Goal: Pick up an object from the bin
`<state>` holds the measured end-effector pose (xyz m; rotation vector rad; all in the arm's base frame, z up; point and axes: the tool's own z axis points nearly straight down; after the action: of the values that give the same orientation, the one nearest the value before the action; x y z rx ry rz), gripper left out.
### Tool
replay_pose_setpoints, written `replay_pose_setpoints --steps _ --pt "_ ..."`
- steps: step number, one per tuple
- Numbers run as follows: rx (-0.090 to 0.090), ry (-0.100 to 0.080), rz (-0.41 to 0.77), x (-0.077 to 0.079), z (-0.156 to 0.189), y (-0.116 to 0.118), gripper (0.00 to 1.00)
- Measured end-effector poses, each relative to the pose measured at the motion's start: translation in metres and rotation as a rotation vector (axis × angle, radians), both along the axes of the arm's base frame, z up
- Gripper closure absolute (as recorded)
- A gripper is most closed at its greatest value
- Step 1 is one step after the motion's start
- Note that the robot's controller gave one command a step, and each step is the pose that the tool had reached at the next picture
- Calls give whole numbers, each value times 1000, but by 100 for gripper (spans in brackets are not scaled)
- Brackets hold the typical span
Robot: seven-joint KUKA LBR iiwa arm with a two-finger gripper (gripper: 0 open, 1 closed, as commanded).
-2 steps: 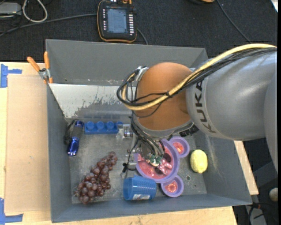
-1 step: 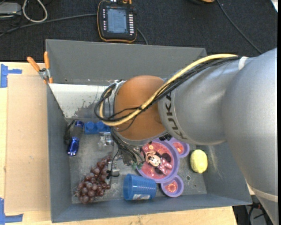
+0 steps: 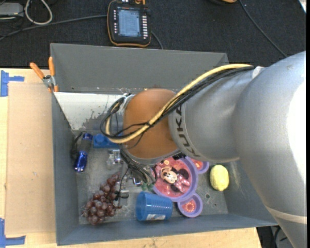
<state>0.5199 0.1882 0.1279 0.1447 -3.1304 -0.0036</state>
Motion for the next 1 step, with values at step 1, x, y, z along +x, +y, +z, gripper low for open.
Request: replay_pose_setpoints --steps 1 --pt "2 0 72 9 -54 32 0"
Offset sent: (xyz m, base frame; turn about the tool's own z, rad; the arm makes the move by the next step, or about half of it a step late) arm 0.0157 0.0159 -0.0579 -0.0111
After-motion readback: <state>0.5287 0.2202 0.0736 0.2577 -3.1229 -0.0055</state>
